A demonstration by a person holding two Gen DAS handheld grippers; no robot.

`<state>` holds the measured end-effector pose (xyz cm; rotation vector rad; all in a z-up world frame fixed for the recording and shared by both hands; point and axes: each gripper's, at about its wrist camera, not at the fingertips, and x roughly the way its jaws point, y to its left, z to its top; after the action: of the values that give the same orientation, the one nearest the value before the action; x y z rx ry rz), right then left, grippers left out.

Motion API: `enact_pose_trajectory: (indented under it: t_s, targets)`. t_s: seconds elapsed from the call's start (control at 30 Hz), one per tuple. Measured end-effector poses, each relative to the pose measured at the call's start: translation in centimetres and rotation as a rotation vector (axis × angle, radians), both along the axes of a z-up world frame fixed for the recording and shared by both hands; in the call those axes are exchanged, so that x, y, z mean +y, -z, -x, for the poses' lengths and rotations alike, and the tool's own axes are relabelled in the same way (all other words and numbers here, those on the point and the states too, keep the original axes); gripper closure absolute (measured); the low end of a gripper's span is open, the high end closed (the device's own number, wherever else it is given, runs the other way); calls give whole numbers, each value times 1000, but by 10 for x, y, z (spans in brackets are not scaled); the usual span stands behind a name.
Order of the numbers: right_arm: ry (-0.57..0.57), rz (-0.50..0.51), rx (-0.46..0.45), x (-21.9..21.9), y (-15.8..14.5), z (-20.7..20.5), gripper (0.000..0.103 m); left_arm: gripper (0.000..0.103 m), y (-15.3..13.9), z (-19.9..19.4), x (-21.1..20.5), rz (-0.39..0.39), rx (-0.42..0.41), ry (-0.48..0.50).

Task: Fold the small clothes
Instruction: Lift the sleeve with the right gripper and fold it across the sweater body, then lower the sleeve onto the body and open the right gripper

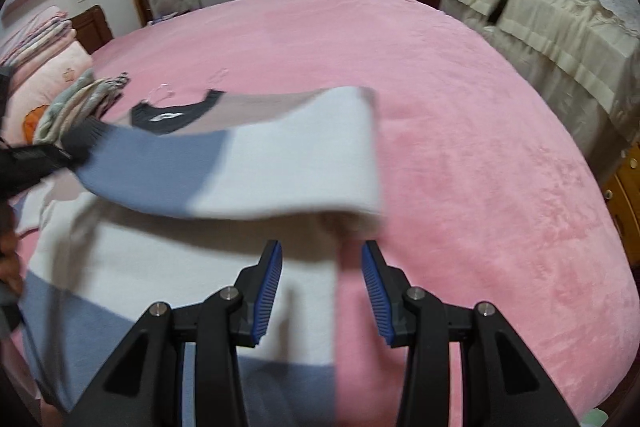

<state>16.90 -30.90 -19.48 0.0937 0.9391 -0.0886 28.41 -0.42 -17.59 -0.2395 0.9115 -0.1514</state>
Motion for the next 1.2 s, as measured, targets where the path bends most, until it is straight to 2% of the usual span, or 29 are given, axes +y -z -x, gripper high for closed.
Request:
enact_pose_trajectory:
  t_s: [0.1, 0.2, 0.4, 0.63, 0.73, 0.83, 0.93, 1.13, 1.2]
  targets:
    - [41, 2, 26, -14, 11, -6, 61, 95, -10, -7, 14, -59, -41, -21]
    - [54, 8, 48, -18, 21, -13, 61, 95, 0, -13, 26, -65, -6, -43]
    - [20, 26, 83, -9, 34, -25, 61, 95, 39, -19, 40, -44, 79, -74]
    - [19, 27, 77, 0, 41, -39, 62, 95, 42, -12, 50, 36, 22, -125]
    - [44, 25, 61, 2, 40, -47, 80, 95, 44, -11, 51, 25, -1, -160]
    - [96, 36, 76, 3, 42, -49, 81, 95, 54, -12, 55, -4, 20, -193]
    - [119, 50, 96, 5, 46, -48, 81, 93, 71, -12, 61, 8, 71, -204]
    - [110, 64, 109, 7, 45, -49, 81, 87, 73, -9, 60, -19, 80, -177]
    - [104, 81, 114, 11, 43, -47, 81, 73, 71, -11, 62, -22, 95, -175]
